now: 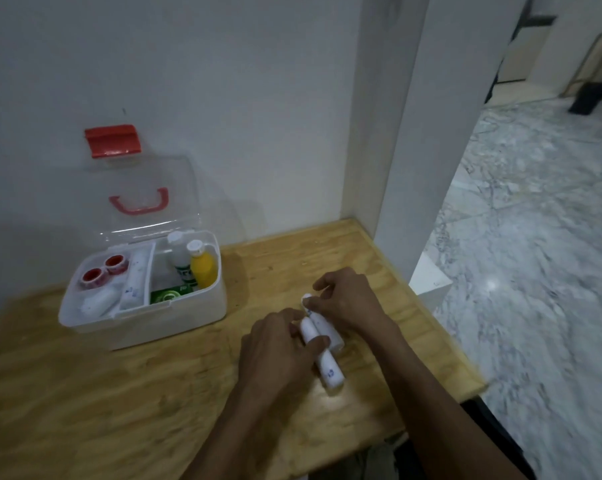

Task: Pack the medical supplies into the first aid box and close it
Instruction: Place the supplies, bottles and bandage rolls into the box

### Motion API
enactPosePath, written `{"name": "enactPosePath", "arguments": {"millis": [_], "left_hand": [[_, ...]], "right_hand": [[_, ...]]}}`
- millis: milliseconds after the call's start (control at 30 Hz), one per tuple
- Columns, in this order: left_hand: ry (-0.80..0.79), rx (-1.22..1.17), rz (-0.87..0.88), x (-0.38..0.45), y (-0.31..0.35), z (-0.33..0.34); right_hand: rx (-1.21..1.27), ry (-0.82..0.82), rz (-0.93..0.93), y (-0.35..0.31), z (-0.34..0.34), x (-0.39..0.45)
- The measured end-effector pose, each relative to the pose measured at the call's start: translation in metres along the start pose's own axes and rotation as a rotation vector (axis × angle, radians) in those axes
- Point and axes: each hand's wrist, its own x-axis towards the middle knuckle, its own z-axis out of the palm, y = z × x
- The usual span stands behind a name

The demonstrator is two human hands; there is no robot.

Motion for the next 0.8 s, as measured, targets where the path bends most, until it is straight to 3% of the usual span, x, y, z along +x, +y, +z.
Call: {"name": "enactPosePath", "arguments": {"millis": [533,800], "left_hand": [[-0.078,0.2,-0.067,0.025,-0.006,-0.009],[0.126,0.101,0.068,0.013,-0.005,-0.026]], "right_hand": [[-0.167,-0.065,-0.114,0.009,-0.001,0.0],[0.062,0.134,-0.246,-0.003,-0.01,-0.021]]}}
